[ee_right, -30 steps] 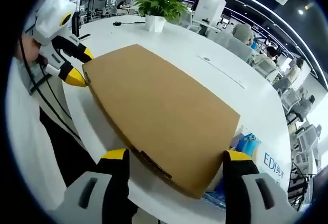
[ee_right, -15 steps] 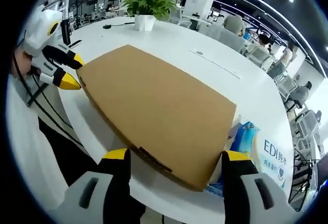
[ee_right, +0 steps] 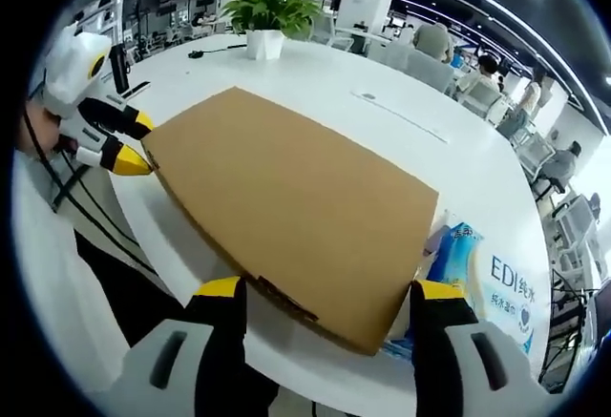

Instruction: Operate the shoe box by opening the lid, removing the specified soft item, and placing it in the target area until the item is outside and the box remains undamaged.

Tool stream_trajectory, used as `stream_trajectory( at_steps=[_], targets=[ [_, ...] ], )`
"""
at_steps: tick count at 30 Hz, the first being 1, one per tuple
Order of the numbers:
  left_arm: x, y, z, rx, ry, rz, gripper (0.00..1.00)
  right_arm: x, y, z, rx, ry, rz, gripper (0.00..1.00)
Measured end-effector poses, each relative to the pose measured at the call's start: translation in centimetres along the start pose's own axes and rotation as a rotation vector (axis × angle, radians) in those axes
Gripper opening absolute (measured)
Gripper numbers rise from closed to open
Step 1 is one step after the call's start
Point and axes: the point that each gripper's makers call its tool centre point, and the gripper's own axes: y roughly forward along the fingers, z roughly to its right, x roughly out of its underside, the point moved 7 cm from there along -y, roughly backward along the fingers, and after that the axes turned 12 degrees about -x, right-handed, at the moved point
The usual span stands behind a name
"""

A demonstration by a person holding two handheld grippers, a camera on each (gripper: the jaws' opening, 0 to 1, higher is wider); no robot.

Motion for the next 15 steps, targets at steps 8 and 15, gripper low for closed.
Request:
stream_trajectory(
  at_steps=[8,15],
  targets=[
    [-0.03,0.05,-0.12,0.007,0.001,-0.018,0.32,0.38,0.14,-0.14,-0.001,-0.022,-0.003,0.7],
    [0.22,0.09,-0.17,0.021,0.04,-0.022,0.31,0.5,0.08,0.04,-0.002,-0.042,-0.016,0.68]
  ],
)
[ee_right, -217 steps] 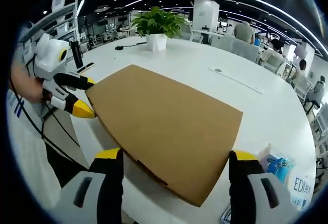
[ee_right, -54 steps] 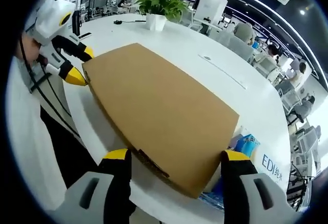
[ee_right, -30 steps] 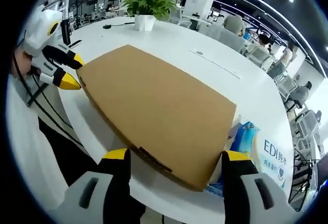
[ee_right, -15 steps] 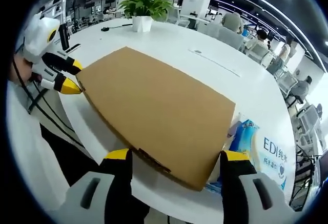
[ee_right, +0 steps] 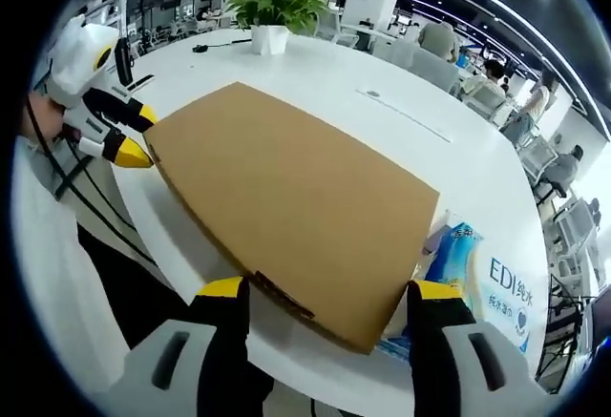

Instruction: Operate the shoe box by opening the lid, removing the specified soft item, and placing it in the target area until the item is outside and the box remains undamaged.

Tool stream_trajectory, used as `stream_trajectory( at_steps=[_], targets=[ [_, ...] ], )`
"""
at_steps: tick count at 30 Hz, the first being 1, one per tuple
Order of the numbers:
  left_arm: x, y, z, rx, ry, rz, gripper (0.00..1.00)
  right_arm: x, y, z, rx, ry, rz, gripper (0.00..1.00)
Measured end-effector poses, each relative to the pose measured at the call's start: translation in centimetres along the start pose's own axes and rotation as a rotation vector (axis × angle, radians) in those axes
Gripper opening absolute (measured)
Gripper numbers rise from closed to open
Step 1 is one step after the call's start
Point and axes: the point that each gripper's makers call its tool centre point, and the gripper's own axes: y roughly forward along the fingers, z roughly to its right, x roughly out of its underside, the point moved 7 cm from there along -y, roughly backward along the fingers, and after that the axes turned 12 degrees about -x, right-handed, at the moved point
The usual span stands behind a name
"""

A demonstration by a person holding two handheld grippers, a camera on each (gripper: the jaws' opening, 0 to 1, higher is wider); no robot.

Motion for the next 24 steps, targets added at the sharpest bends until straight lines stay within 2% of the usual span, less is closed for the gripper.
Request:
stream_trajectory(
  at_steps=[3,6,7,12,15,16,20,24],
  targets=[
    [0.0,0.0,0.2,-0.002,0.006,0.003,0.34,-0.1,0.1,0.0,-0.007,0.034,0.02,0.69],
    [-0.3,-0.1,0.7,0.04,-0.081,0.002,0.43,-0.2,-0.1,0.1,-0.019,0.058,0.036,0.7],
    [-0.1,-0.1,0.3,0.033,-0.082,-0.002,0.44,-0.2,-0.2,0.0,-0.021,0.062,0.031,0.69],
    [0.0,-0.2,0.0,0.025,-0.098,0.006,0.4,0.0,-0.5,0.4,-0.03,0.053,-0.001,0.64],
    [-0.1,-0.5,-0.3,0.036,-0.119,0.025,0.37,-0.3,-0.6,0.3,-0.094,0.173,0.061,0.68],
    [-0.2,-0.6,-0.3,0.042,-0.134,0.029,0.37,-0.3,-0.8,0.3,-0.095,0.196,0.061,0.68],
    [-0.8,-1.3,-0.4,0.056,-0.219,0.05,0.37,-0.1,-0.6,0.5,-0.105,0.201,0.08,0.68],
    [-0.8,-1.6,-0.5,0.058,-0.249,0.072,0.37,-0.1,-0.5,0.2,-0.12,0.198,0.079,0.72]
  ],
)
